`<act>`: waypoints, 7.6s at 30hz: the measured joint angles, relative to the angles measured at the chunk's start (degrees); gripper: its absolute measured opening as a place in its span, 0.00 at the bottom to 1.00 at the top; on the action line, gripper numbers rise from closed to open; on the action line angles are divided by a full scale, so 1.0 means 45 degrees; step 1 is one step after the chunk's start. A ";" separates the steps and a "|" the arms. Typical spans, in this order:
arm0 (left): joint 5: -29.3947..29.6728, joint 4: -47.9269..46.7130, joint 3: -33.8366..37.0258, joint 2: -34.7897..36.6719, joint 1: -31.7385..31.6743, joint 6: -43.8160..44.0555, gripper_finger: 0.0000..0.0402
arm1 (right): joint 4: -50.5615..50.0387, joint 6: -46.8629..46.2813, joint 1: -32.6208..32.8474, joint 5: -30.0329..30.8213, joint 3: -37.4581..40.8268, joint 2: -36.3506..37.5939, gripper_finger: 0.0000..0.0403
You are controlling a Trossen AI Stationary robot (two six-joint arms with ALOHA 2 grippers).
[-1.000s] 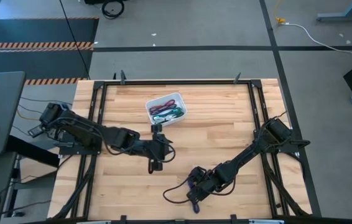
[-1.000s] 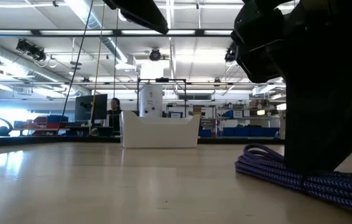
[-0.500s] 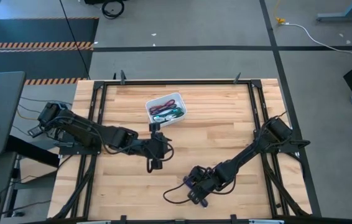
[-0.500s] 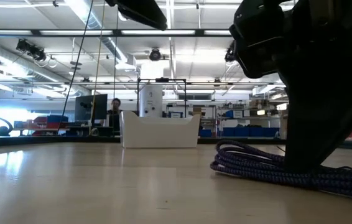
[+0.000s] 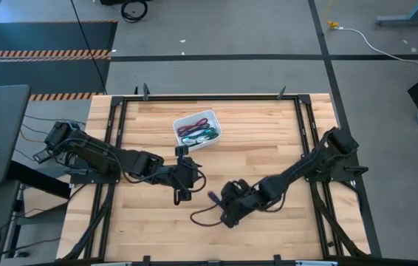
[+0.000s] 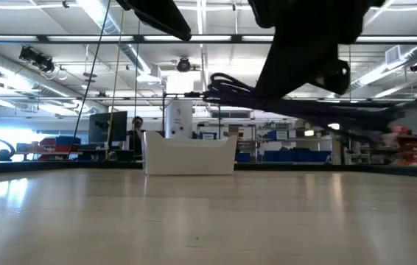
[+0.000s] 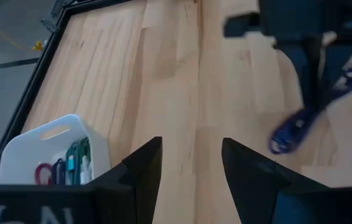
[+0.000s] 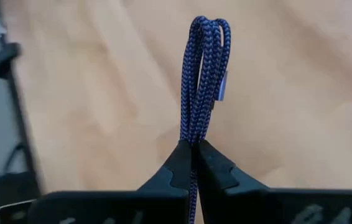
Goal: Pick and place USB-C Cables
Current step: Put the purple charger cable into the white bin
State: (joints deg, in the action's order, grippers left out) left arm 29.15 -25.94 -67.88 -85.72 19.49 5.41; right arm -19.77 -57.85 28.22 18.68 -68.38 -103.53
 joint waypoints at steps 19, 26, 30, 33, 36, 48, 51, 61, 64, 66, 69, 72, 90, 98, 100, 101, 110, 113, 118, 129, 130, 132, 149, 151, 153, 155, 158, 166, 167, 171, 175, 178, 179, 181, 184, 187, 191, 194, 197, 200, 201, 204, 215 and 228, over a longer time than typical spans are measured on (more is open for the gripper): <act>0.1289 -0.0996 0.0010 0.0662 0.0424 0.0598 0.43 | 0.0166 1.0701 -0.4446 0.0286 -0.0019 0.0400 0.03; 0.1506 -0.1280 0.0010 0.0657 0.0498 0.1319 0.43 | 0.2218 1.4659 -0.5776 0.0284 -0.0019 0.0400 0.03; 0.1620 -0.1288 0.0010 0.0657 0.0658 0.1722 0.43 | 0.2922 1.6326 -0.6371 0.0291 -0.0019 0.0400 0.03; 0.1619 -0.1267 0.0010 0.0657 0.0733 0.2030 0.43 | 0.3432 1.7791 -0.6692 0.0281 -0.0019 0.0400 0.03; 0.1617 -0.1255 0.0010 0.0657 0.0806 0.2331 0.43 | 0.3973 1.9174 -0.6885 0.0281 -0.0019 0.0400 0.03; 0.1520 -0.0370 0.0010 0.0642 0.0806 0.2375 0.43 | 0.4488 2.3741 -0.7518 -0.0313 -0.0029 0.0400 0.03; 0.1520 0.0054 0.0010 0.0642 0.0799 0.2333 0.43 | 0.4106 2.3410 -0.7929 -0.0962 -0.0029 0.0386 0.03; 0.1520 0.1438 0.0010 0.0642 0.0767 0.1654 0.43 | 0.4191 2.3224 -0.8617 -0.2044 -0.0029 0.0302 0.09; 0.1520 0.1431 0.0010 0.0642 0.0767 0.1651 0.43 | 0.4187 2.3229 -0.8677 -0.2605 -0.0029 0.0302 0.12; 0.1520 0.1434 0.0010 0.0642 0.0767 0.1651 0.43 | 0.4215 2.3229 -0.8707 -0.2739 -0.0029 0.0302 0.15; 0.1520 0.1435 0.0010 0.0642 0.0767 0.1647 0.43 | 0.4311 2.3229 -0.8707 -0.2735 -0.0029 0.0302 0.21; 0.1520 0.1427 0.0010 0.0642 0.0767 0.1645 0.43 | 0.4326 2.3229 -0.8702 -0.2735 -0.0029 0.0302 0.27; 0.1520 0.1337 0.0005 0.0642 0.0772 0.1652 0.43 | 0.3462 2.1176 -0.8292 -0.4629 -0.0029 0.0312 0.37; 0.1520 0.1348 0.0000 0.0642 0.0763 0.1656 0.43 | 0.3540 2.0083 -0.7248 -0.6163 -0.0039 -0.0315 0.36; 0.1497 0.1395 -0.0006 0.0638 0.0779 0.1715 0.43 | 0.3877 1.9657 -0.7148 -0.6107 -0.0029 -0.0770 0.36; 0.1483 0.1418 -0.0008 0.0638 0.0785 0.1744 0.43 | 0.4177 1.9557 -0.7143 -0.6161 -0.0019 -0.1099 0.36; 0.1520 0.1183 -0.0007 0.0633 0.0865 0.1897 0.43 | 0.6125 1.9659 -0.7274 -0.4916 -0.0020 -0.2524 0.36; 0.1530 0.1128 -0.0005 0.0633 0.0845 0.1894 0.43 | 0.6675 1.9669 -0.7348 -0.4620 -0.0008 -0.2466 0.36; 0.1530 0.1072 -0.0005 0.0633 0.0850 0.1889 0.43 | 0.8247 1.9969 -0.7381 -0.3012 -0.0024 -0.2451 0.36; 0.1525 0.1027 -0.0005 0.0633 0.0857 0.1899 0.43 | 0.8943 2.0460 -0.7142 0.1454 -0.0029 -0.2447 0.36; 0.1522 0.1029 -0.0005 0.0633 0.0860 0.1899 0.43 | 0.8798 2.0510 -0.7077 0.1327 -0.0029 -0.2447 0.36; 0.1520 0.1032 -0.0005 0.0633 0.0860 0.1899 0.43 | 0.8642 2.0523 -0.6938 0.0677 -0.0024 -0.2447 0.36; 0.1515 0.1045 -0.0005 0.0638 0.0850 0.1986 0.43 | 0.8919 2.0314 -0.7556 -0.2163 -0.0029 -0.2617 0.36; 0.1515 0.1032 -0.0005 0.0638 0.0850 0.1987 0.43 | 0.9107 2.0189 -0.7632 -0.2605 -0.0027 -0.2745 0.36; 0.1515 0.1048 -0.0001 0.0638 0.0850 0.1985 0.43 | 0.9200 2.0123 -0.7680 -0.2784 -0.0033 -0.2855 0.36; 0.1520 0.1037 0.0005 0.0638 0.0845 0.1987 0.43 | 0.9493 2.0086 -0.7700 -0.2793 -0.0022 -0.2962 0.36; 0.1520 0.1053 0.0005 0.0642 0.0850 0.1956 0.43 | 0.9838 2.0089 -0.7697 -0.2781 -0.0029 -0.3042 0.36; 0.1525 0.1098 0.0005 0.0647 0.0850 0.1953 0.43 | 1.0152 2.0081 -0.7793 -0.2835 -0.0029 -0.3044 0.33; 0.1525 0.1086 0.0005 0.0647 0.0850 0.1953 0.43 | 1.0146 2.0048 -0.7808 -0.2855 -0.0029 -0.3044 0.31; 0.1525 0.1091 0.0009 0.0647 0.0850 0.1953 0.43 | 1.0166 1.9802 -0.7830 -0.2988 -0.0029 -0.3044 0.23; 0.1525 0.1094 0.0005 0.0647 0.0850 0.1953 0.43 | 1.0166 1.9799 -0.7833 -0.3236 -0.0029 -0.3044 0.10; 0.1525 0.1095 0.0005 0.0647 0.0850 0.1955 0.43 | 1.0177 1.9800 -0.7838 -0.3222 -0.0029 -0.3044 0.02; 0.1523 0.1090 0.0005 0.0647 0.0850 0.1953 0.43 | 1.0200 1.9795 -0.7847 -0.3165 -0.0029 -0.3044 0.02; 0.1525 0.1090 0.0005 0.0647 0.0850 0.1957 0.43 | 1.0203 1.9793 -0.7868 -0.3044 -0.0029 -0.3044 0.02; 0.1525 0.1069 0.0005 0.0647 0.0850 0.1953 0.43 | 1.0200 1.9816 -0.7876 -0.2381 -0.0029 -0.3044 0.01; 0.1525 0.1020 0.0005 0.0647 0.0850 0.1957 0.43 | 1.0173 2.0200 -0.7876 -0.1719 -0.0029 -0.3030 0.01; 0.1525 0.1018 0.0005 0.0647 0.0850 0.1970 0.43 | 1.0061 2.0358 -0.7941 -0.2177 -0.0029 -0.3015 0.01; 0.1525 0.1018 0.0005 0.0647 0.0850 0.1987 0.43 | 0.9693 1.9854 -0.8015 -0.3063 -0.0029 -0.3015 0.03; 0.1525 0.1022 0.0005 0.0647 0.0845 0.1989 0.43 | 0.9376 1.9258 -0.8042 -0.3733 -0.0029 -0.3015 0.07; 0.1521 0.1032 0.0005 0.0647 0.0850 0.1987 0.43 | 0.9532 1.9169 -0.8042 -0.3727 -0.0029 -0.3015 0.12; 0.1525 0.1036 0.0005 0.0647 0.0850 0.1987 0.43 | 0.9708 1.9189 -0.8042 -0.3726 -0.0027 -0.3020 0.14; 0.1525 0.1071 0.0005 0.0647 0.0850 0.1987 0.43 | 1.0310 1.9217 -0.8042 -0.3722 -0.0024 -0.3020 0.21; 0.1540 0.1042 0.0005 0.0646 0.0840 0.1988 0.43 | 1.0976 1.8109 -0.8192 -0.3775 -0.0058 -0.3562 0.45; 0.1481 0.0976 0.0005 0.0647 0.0865 0.1987 0.43 | 1.0558 1.8279 -0.7787 -0.2373 -0.0981 -0.4185 0.18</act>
State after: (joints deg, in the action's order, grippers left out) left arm 35.81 -21.55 -67.85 -82.81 23.38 14.35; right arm 27.74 24.40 -6.82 8.00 -72.80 -122.37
